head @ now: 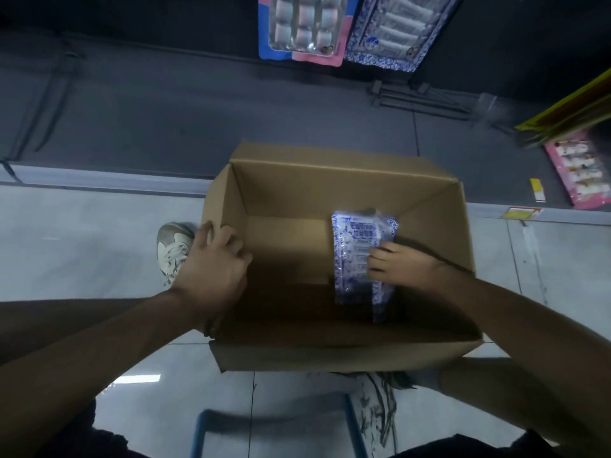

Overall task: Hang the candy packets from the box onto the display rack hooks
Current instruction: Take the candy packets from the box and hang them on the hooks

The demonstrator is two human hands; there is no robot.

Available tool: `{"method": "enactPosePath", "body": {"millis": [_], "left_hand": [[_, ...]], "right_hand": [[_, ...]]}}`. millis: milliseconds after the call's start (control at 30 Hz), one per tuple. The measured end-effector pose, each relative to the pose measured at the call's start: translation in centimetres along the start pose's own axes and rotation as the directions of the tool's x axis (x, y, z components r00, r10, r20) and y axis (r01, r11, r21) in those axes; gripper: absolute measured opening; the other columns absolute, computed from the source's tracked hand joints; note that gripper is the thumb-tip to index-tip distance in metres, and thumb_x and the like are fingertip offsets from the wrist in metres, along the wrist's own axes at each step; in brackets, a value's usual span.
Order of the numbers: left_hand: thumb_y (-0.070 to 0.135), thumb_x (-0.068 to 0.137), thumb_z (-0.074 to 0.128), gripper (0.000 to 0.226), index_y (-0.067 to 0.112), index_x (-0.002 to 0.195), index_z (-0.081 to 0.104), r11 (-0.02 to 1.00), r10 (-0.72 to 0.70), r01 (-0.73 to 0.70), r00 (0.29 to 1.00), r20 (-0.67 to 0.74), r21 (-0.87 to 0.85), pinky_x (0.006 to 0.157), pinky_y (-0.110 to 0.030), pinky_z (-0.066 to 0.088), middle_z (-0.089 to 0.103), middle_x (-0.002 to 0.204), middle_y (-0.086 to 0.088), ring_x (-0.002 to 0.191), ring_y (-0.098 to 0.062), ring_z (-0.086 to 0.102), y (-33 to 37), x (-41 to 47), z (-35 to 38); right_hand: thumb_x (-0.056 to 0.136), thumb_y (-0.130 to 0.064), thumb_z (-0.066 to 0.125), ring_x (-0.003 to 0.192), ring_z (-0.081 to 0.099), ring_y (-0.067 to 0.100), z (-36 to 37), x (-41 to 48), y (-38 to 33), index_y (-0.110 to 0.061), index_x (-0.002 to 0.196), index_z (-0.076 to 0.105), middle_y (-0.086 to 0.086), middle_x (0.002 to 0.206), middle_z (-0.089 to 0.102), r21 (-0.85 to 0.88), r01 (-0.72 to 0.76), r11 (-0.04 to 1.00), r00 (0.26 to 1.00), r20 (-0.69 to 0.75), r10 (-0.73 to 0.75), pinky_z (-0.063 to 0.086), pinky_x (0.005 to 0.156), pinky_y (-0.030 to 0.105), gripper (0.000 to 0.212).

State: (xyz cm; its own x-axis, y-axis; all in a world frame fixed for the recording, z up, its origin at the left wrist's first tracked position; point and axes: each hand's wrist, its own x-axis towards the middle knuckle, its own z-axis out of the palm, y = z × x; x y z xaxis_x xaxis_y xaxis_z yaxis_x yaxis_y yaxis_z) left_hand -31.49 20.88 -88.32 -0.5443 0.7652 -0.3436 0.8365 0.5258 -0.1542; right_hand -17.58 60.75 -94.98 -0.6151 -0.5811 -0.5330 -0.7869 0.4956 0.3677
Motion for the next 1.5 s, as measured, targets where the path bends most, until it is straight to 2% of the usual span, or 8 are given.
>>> {"method": "enactPosePath", "body": {"millis": [267, 533, 667, 800, 1000, 1233, 1367, 1500], "left_hand": [[0.051, 0.099, 0.038, 0.046, 0.026, 0.127, 0.065, 0.996, -0.016, 0.013, 0.999, 0.037, 0.087, 0.117, -0.064, 0.020, 0.060, 0.131, -0.005, 0.132, -0.032, 0.039, 0.4, 0.1, -0.5], [0.052, 0.098, 0.043, 0.046, 0.028, 0.128, 0.067, 0.986, -0.004, -0.009, 0.997, 0.078, 0.167, 0.119, -0.071, 0.007, 0.061, 0.131, -0.004, 0.128, -0.031, 0.047, 1.0, 0.4, -1.3], [0.054, 0.100, 0.043, 0.050, 0.028, 0.138, 0.061, 0.983, -0.032, 0.015, 0.995, 0.092, 0.180, 0.120, -0.071, 0.002, 0.058, 0.141, -0.005, 0.136, -0.033, 0.042, 1.2, 0.9, -1.8], [0.050, 0.097, 0.056, 0.059, 0.027, 0.150, 0.047, 0.988, -0.095, 0.092, 0.995, 0.020, 0.121, 0.123, -0.066, 0.000, 0.049, 0.148, -0.007, 0.142, -0.033, 0.034, 1.1, 1.6, -2.4], [0.036, 0.091, 0.065, 0.051, 0.026, 0.140, 0.057, 0.955, -0.188, 0.106, 0.940, -0.284, -0.278, 0.117, -0.052, 0.031, 0.066, 0.129, -0.005, 0.123, -0.030, 0.055, 1.2, 2.8, -4.9], [0.031, 0.080, 0.073, 0.082, 0.036, 0.154, 0.036, 0.584, -0.312, -0.080, 0.897, -0.315, -0.808, 0.111, -0.053, 0.048, 0.053, 0.149, 0.000, 0.134, -0.025, 0.054, 2.6, 2.3, -14.2], [0.043, 0.081, 0.075, 0.085, 0.036, 0.157, 0.036, 0.701, -0.230, -0.166, 0.868, -0.441, -0.693, 0.103, -0.050, 0.053, 0.053, 0.146, 0.002, 0.127, -0.023, 0.057, 3.1, 2.4, -18.6], [0.054, 0.082, 0.077, 0.063, 0.033, 0.139, 0.057, 0.939, -0.024, -0.200, 0.774, -0.632, -0.281, 0.091, -0.043, 0.055, 0.061, 0.133, 0.004, 0.111, -0.024, 0.065, 4.1, 3.9, -21.7]], "right_hand": [[0.059, -0.020, 0.093, 0.102, 0.065, 0.029, 0.1, -1.9, 0.6, -0.025, 0.070, 0.081, 0.003, 0.105, 0.071, 0.110, -0.197, 0.974, 0.959, 0.226, 0.169, 0.047, 0.102, 0.049, 0.017], [0.069, -0.012, 0.087, 0.096, 0.071, 0.030, -4.2, -4.5, 2.7, -0.020, 0.086, 0.080, 0.006, 0.096, 0.076, 0.135, -0.255, 0.957, 0.967, 0.050, 0.251, 0.057, 0.093, 0.043, 0.020], [0.058, -0.007, 0.096, 0.099, 0.074, 0.032, -7.9, -6.1, 3.5, -0.019, 0.099, 0.083, 0.007, 0.102, 0.078, 0.348, -0.434, 0.831, 0.883, -0.021, 0.470, 0.058, 0.095, 0.044, 0.044], [0.077, -0.017, 0.083, 0.110, 0.067, 0.026, -11.2, -7.2, 4.2, -0.031, 0.120, 0.079, -0.003, 0.112, 0.074, 0.546, -0.581, 0.603, 0.735, 0.035, 0.677, 0.036, 0.110, 0.043, 0.045], [0.093, -0.032, 0.078, 0.110, 0.061, 0.019, -16.4, -8.2, 6.3, -0.031, 0.123, 0.077, -0.007, 0.112, 0.071, 0.813, -0.501, 0.295, 0.568, 0.052, 0.821, 0.045, 0.101, 0.043, 0.030], [0.097, -0.046, 0.070, 0.104, 0.064, 0.027, -21.2, -9.9, 8.9, -0.019, 0.122, 0.069, 0.001, 0.108, 0.065, 0.807, -0.553, 0.207, 0.543, 0.161, 0.824, 0.052, 0.089, 0.045, 0.037], [0.100, -0.046, 0.066, 0.114, 0.063, 0.027, -23.1, -10.7, 9.2, -0.023, 0.129, 0.066, 0.002, 0.116, 0.066, 0.738, -0.612, 0.286, 0.536, 0.120, 0.836, 0.047, 0.094, 0.038, 0.037], [0.099, -0.044, 0.067, 0.116, 0.062, 0.027, -24.6, -11.1, 9.5, -0.023, 0.121, 0.068, 0.001, 0.115, 0.067, 0.703, -0.615, 0.358, 0.525, 0.025, 0.851, 0.043, 0.096, 0.038, 0.031]]}}
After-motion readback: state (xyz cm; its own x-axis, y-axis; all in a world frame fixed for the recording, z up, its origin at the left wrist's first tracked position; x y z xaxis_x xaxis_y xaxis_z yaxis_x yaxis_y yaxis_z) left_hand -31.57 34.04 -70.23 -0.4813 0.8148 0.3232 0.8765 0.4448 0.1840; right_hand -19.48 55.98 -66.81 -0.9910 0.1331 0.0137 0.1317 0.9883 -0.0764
